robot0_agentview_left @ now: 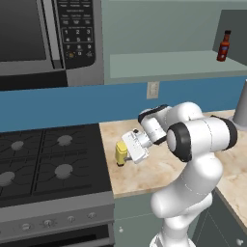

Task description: Take 2 condiments from the cabinet and move them on the counter near the stove.Make sure the condiments are lined up with each other, next to each other.

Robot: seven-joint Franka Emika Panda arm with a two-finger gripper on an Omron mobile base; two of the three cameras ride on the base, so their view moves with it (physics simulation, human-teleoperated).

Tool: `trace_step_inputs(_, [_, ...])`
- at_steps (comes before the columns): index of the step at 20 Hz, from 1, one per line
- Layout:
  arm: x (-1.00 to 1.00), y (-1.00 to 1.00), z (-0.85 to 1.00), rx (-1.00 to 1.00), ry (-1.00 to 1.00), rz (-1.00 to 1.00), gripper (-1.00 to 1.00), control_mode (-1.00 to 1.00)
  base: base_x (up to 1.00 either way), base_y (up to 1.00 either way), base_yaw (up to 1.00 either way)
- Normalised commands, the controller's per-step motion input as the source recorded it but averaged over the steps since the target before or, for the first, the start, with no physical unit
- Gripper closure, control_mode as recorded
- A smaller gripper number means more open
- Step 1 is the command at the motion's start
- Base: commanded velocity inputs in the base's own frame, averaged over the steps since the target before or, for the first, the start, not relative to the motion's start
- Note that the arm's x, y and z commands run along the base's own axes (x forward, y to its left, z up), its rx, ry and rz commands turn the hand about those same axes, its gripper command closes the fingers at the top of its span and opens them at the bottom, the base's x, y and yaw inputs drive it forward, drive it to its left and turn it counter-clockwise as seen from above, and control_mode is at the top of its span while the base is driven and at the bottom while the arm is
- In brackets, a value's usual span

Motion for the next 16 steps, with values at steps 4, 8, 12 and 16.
trace_step_inputs(4, [0.00, 0.00, 0.00, 0.00, 0.00, 0.00, -1.00, -1.00, 0.00, 0.00, 0.00])
trace_step_inputs(8, [0.00, 0.00, -0.01, 0.00, 0.00, 0.00, -1.00, -1.00, 0.00, 0.00, 0.00])
trace_step_inputs(12, [0.00, 0.00, -0.01, 0.00, 0.00, 0.00, -1.00, -1.00, 0.00, 0.00, 0.00])
trace_step_inputs(16, [0.00, 0.00, 0.00, 0.00, 0.00, 0.00, -1.00, -1.00, 0.00, 0.00, 0.00])
